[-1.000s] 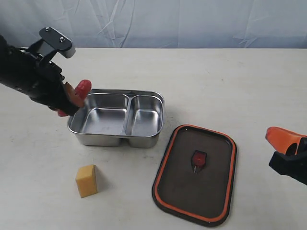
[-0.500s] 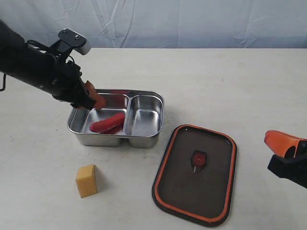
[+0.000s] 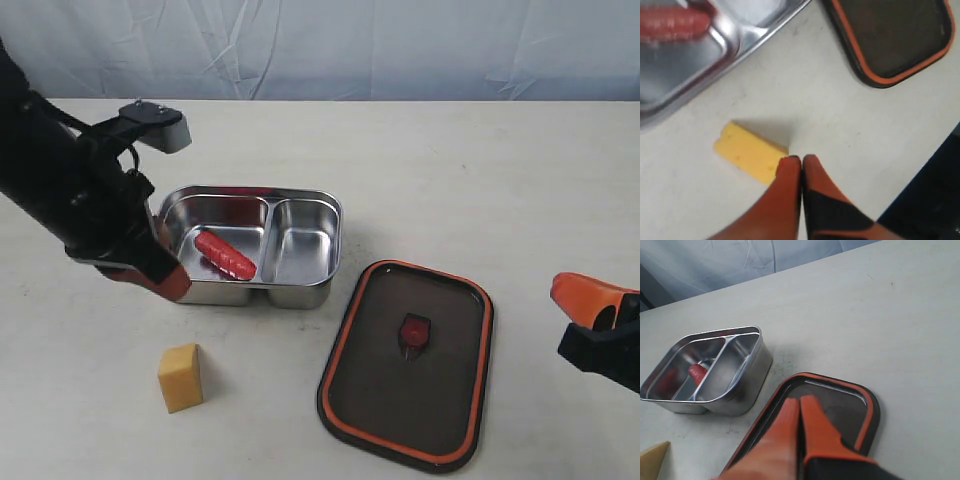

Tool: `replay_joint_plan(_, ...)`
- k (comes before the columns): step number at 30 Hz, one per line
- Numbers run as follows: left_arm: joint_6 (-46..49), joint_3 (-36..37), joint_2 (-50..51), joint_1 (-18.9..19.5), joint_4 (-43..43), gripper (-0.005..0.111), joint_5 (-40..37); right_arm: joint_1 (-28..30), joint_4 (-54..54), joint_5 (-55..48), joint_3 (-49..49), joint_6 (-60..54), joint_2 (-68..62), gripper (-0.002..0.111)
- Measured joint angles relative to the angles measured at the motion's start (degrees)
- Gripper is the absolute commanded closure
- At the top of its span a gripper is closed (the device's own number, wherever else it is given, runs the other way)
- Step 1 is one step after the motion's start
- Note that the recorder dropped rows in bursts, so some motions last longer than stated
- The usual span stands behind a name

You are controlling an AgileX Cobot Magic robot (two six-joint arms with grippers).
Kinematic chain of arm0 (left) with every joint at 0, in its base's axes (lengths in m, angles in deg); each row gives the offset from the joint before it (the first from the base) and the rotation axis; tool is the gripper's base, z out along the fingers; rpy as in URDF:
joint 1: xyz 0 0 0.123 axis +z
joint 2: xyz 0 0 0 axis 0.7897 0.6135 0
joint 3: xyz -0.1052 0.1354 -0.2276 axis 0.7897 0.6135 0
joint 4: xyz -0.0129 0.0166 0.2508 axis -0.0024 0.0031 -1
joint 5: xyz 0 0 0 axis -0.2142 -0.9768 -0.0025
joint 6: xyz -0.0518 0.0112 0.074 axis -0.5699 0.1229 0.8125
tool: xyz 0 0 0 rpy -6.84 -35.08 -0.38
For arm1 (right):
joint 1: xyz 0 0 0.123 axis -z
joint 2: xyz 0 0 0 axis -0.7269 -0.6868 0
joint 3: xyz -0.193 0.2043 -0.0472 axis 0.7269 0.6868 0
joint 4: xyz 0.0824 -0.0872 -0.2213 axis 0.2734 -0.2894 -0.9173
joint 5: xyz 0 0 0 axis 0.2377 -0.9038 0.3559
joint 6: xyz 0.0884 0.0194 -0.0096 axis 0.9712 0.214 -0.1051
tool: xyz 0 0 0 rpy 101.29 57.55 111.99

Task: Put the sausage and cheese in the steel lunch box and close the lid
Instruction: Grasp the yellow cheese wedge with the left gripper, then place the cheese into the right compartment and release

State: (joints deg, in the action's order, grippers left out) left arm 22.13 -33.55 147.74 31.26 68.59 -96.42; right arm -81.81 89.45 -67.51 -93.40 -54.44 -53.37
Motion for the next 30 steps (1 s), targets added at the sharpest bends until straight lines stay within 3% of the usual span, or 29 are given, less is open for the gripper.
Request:
replay_joint_plan(3, -14.3, 0.5, 0.0, -2.3, -6.0, 0.066, -1.9, 0.0, 0.0, 0.0, 0.0, 0.0, 0.0, 0.109)
replay_joint_plan(6, -22.4, 0.7, 0.0, -3.4, -7.7, 0.043, -3.5, 0.0, 0.0, -0.1, 0.0, 0.0, 0.0, 0.109)
replay_joint_plan(8, -27.4, 0.9, 0.0, -3.7, -7.7, 0.043, -3.1, 0.0, 0.0, -0.3, 0.0, 0.0, 0.0, 0.109)
replay_joint_plan(11, -37.2, 4.5, 0.0, -4.0, -6.5, 0.043, 4.7, 0.0, 0.3, -1.6, 0.0, 0.0, 0.0, 0.109)
replay_joint_plan(16, -39.4, 10.7, 0.4, -4.0, -1.1, 0.044, 11.5, 0.0, 0.8, -2.8, 0.0, 0.0, 0.0, 0.109)
replay_joint_plan(25, -39.5, 11.4, 11.2, -4.0, -0.7, 0.044, 13.7, 0.0, 0.9, -2.9, 0.0, 0.1, 0.0, 0.109)
replay_joint_plan(27, -39.5, 11.4, 12.8, -4.0, -0.6, 0.052, 15.0, 0.0, 0.9, -3.0, 0.0, 0.1, 0.0, 0.109)
replay_joint_plan(30, -39.5, 11.4, 14.1, -4.0, -0.6, 0.075, 15.4, 0.0, 1.0, -3.1, 0.0, 0.1, 0.0, 0.109)
